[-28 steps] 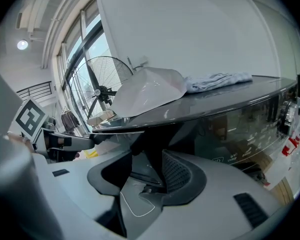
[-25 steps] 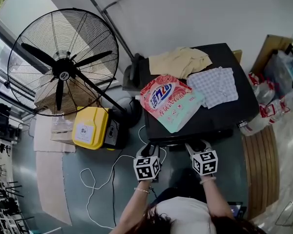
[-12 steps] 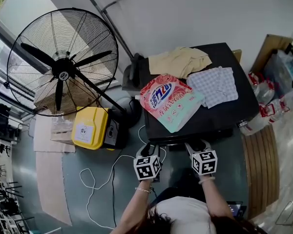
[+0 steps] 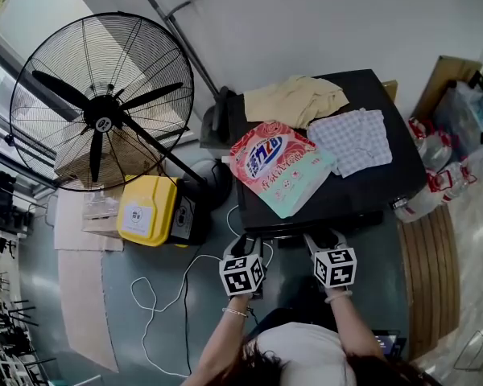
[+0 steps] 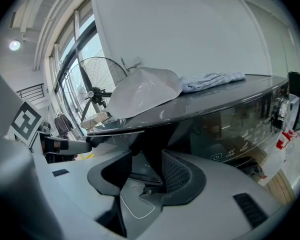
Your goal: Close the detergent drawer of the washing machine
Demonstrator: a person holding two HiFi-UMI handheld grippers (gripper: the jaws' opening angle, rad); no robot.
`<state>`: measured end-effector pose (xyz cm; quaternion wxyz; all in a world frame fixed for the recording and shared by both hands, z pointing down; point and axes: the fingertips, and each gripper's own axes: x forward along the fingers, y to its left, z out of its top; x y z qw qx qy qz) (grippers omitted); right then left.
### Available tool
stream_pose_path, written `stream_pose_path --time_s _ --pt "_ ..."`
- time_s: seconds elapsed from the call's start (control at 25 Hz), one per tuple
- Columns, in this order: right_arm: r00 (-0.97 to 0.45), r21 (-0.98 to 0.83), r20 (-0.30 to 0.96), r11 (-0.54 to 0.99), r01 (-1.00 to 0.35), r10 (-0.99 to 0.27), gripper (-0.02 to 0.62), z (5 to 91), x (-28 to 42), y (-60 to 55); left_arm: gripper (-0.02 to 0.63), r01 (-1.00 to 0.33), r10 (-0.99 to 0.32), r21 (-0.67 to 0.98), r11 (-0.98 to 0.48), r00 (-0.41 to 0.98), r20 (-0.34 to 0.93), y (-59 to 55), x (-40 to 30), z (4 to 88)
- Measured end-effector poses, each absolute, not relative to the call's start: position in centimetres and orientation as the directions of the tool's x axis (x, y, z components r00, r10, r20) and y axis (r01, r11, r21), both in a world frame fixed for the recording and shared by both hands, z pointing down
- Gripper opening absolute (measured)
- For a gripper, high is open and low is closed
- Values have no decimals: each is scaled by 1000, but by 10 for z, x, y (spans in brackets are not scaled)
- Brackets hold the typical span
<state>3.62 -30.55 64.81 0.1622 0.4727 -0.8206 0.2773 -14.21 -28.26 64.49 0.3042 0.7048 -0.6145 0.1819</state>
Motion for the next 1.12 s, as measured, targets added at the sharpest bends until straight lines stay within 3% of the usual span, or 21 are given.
stream_pose_path --time_s 0.28,0.44,0.84,1.12 --pt "-469 -309 535 354 -883 -703 206 648 38 -308 170 -972 -756 229 -48 186 628 -287 -142 647" --pt "-448 -370 527 280 -886 -722 169 648 42 -310 167 -973 -748 227 -33 175 640 -295 -145 648" --pt "-457 -383 526 280 -880 -717 163 647 43 -310 166 -971 -752 235 -31 178 635 -294 -144 648" --pt "-472 -403 520 282 -871 -712 163 646 42 -309 118 -973 -764 231 -27 169 623 -292 -145 641"
